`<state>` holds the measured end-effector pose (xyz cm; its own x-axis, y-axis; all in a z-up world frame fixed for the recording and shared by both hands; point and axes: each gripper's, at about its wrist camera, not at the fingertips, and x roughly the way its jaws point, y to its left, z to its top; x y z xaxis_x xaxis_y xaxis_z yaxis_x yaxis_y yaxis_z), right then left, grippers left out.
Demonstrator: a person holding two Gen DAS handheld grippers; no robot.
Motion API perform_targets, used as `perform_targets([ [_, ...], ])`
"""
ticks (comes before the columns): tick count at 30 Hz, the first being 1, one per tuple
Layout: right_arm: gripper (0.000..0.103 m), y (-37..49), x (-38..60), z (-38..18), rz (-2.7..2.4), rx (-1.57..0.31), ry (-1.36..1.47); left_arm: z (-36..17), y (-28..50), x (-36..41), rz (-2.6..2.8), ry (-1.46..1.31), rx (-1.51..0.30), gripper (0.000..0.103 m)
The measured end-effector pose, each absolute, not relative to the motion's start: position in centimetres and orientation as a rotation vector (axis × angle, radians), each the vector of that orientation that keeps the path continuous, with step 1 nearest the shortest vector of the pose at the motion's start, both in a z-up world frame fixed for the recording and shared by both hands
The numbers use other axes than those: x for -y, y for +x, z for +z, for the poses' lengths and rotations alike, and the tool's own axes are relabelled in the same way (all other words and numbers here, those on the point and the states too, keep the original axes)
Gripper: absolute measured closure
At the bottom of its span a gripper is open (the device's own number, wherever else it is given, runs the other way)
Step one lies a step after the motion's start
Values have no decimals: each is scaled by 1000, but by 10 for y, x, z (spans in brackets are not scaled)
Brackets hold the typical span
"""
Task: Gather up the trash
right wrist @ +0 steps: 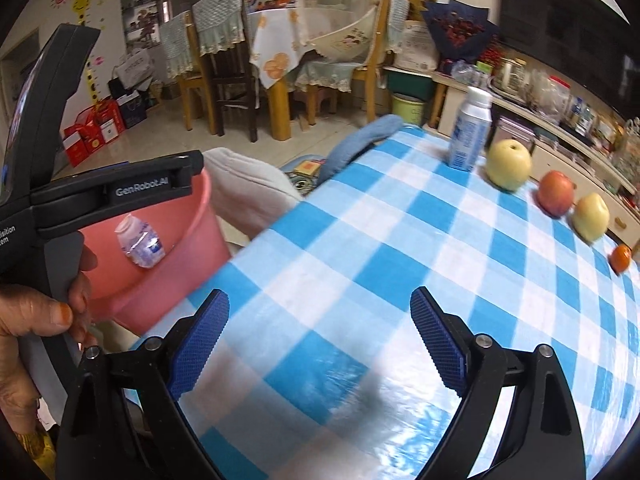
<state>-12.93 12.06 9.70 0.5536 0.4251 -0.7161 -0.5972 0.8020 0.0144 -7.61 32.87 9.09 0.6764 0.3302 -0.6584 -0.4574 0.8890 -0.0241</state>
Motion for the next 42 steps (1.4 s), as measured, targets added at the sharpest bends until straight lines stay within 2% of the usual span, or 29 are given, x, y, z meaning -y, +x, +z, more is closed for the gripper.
perform_targets([
  [13, 12, -125, -64, 99, 515, -746, -231, 99, -61, -272, 358, -120, -637, 8],
  [24, 12, -111, 0, 99, 436, -730, -101, 94, -40, -221, 265, -84, -642, 7],
  [26, 8, -108, 13, 98, 420, -731, -89, 91, -36, -209, 247, -61, -648, 7],
  [29, 8, -103, 34, 97, 382, -728, -79, 90, -31, -189, 209, -25, -649, 7],
  [42, 8, -92, 142, 115, 210, -650, 8, 99, -50, -103, 97, 58, -560, 4],
])
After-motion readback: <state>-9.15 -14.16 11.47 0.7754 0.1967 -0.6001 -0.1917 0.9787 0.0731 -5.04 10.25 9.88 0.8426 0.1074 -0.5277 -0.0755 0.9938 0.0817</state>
